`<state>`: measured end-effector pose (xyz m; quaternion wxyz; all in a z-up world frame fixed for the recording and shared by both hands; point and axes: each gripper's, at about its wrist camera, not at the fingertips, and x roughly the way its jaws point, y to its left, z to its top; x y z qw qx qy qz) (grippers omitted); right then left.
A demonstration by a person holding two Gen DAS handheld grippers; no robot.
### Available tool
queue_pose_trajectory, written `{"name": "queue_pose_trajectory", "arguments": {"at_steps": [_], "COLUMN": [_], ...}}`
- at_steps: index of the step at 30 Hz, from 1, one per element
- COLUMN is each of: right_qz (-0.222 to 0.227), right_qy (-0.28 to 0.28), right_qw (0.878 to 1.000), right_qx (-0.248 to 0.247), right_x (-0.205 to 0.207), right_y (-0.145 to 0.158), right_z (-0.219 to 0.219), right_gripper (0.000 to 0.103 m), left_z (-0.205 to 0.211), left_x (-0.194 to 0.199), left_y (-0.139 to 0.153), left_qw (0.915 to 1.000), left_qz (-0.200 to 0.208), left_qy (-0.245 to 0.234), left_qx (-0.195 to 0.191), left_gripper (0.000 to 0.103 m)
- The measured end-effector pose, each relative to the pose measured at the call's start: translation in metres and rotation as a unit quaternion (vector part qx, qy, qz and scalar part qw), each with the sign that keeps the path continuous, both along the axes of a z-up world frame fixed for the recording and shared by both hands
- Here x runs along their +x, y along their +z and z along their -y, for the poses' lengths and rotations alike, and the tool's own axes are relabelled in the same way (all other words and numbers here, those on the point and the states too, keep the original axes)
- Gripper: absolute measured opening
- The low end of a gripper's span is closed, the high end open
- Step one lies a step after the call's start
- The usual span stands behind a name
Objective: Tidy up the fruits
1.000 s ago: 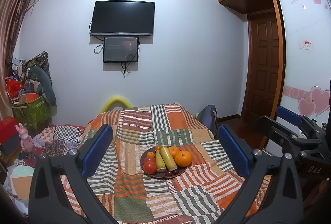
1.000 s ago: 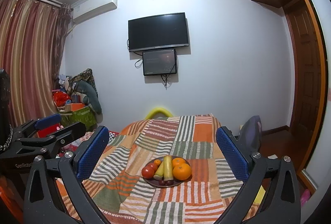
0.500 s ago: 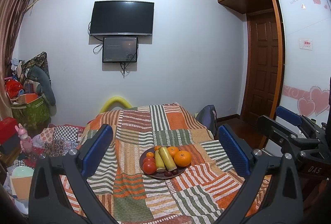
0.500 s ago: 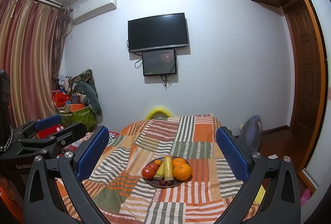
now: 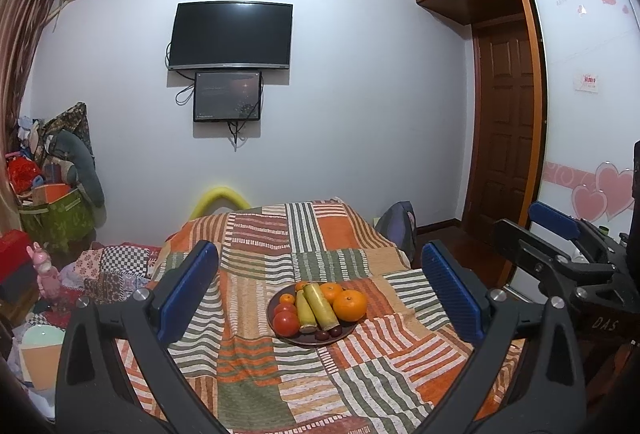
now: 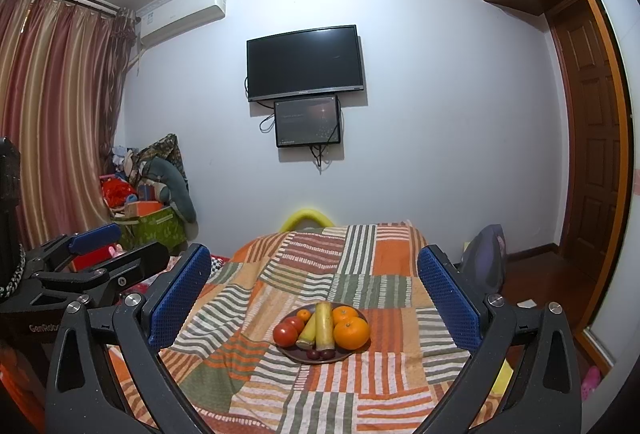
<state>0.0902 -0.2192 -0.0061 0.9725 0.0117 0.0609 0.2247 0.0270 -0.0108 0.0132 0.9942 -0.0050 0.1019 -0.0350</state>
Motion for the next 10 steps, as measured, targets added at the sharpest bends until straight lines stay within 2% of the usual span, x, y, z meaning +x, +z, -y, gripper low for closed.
{"name": "queue_pose_trajectory", "arguments": {"at_steps": [10], "right_qz": [-0.005], "right_qy": [-0.001], "right_qw": [1.000], "right_qx": [0.000], "right_x": [0.0044], "right_y": [-0.0010], "right_z": [0.0004], "right_gripper": [0.103], "left_z": [-0.0020], "left_x": [0.0024], "left_y": [-0.0013], "left_qw": [1.0000], "left_qz": [-0.005], "left_qy": [-0.003], "left_qx": [-0.006], "left_gripper": [0.103]}}
